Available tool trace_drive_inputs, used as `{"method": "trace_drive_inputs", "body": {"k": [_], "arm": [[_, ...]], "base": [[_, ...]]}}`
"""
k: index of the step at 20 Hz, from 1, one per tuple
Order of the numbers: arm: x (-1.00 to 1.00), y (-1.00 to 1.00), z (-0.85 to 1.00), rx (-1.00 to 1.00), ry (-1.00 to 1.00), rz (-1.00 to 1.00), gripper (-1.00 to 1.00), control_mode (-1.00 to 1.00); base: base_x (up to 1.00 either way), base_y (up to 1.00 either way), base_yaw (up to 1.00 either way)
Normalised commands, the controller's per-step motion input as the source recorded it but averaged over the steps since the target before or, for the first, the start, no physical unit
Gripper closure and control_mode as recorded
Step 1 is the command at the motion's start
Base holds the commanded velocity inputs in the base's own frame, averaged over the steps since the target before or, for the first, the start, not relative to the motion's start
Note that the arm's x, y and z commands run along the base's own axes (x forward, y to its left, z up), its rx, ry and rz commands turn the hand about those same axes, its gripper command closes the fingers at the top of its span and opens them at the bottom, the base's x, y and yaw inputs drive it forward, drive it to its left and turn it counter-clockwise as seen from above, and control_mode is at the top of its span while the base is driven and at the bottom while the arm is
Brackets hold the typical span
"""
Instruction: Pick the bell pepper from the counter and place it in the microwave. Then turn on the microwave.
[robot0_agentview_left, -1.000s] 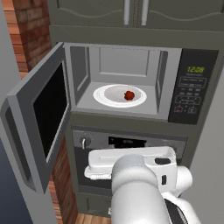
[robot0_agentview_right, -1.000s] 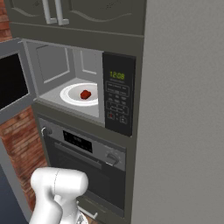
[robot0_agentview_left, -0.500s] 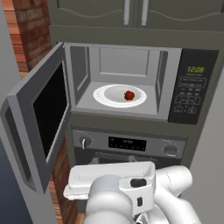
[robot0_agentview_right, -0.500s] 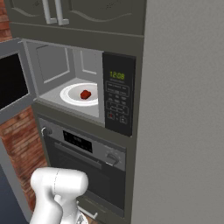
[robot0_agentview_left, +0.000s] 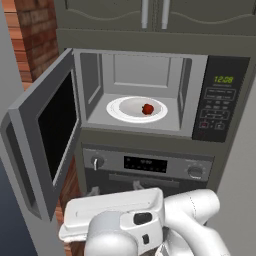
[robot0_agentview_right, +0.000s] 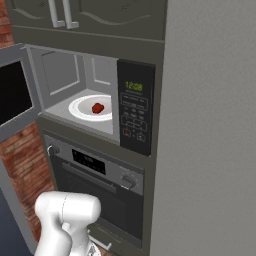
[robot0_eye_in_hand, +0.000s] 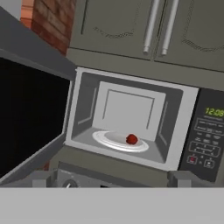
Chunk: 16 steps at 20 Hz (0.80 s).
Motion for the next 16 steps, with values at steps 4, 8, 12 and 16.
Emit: {"method": "trace_drive_inputs", "body": {"k": [4,8,12,16], "arm": [[-0.09,0.22,-0.01,-0.03,0.0,0.08,-1.0,-1.0],[-0.15,0.25,0.0,-0.03,0.0,0.08,-1.0,-1.0],[-0.21,0.19,0.0,-0.01,0.0,0.08,-1.0,-1.0],[-0.23,0.14,0.0,0.0,0.0,0.07,-1.0,-1.0]], "base": [[0.0,0.0,0.0],[0.0,0.0,0.0],[0.0,0.0,0.0],[0.0,0.0,0.0]]}}
